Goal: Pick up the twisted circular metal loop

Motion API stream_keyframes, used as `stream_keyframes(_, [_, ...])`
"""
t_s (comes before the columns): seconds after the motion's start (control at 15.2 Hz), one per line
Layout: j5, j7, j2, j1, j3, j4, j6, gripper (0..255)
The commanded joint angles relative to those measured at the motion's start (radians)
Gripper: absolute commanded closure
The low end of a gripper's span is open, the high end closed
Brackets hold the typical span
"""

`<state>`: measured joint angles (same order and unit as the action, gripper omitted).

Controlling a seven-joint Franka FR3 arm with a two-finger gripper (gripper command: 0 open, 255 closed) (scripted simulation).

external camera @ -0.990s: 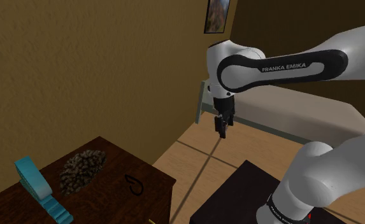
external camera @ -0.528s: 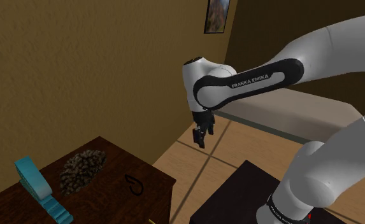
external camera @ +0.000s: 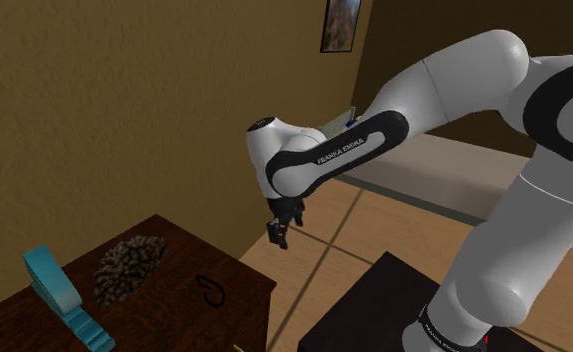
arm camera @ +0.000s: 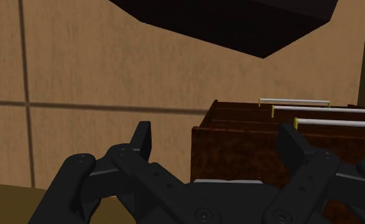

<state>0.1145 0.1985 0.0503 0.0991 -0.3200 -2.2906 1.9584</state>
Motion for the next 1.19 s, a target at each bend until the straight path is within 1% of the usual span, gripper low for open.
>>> stream_keyframes(0.0, [0.033,0.038,-0.078,0.007,-0.012,0.037,0.036,0])
stream_keyframes(0.26, [0.106,0.115,-0.240,0.038,-0.024,0.144,0.073,0])
stream_keyframes(0.53, [0.178,0.181,-0.401,0.082,-0.018,0.272,0.088,0])
stream_keyframes(0.86, [0.253,0.237,-0.601,0.152,0.004,0.463,0.080,0])
stream_keyframes(1.12, [0.296,0.260,-0.763,0.213,0.026,0.644,0.054,0])
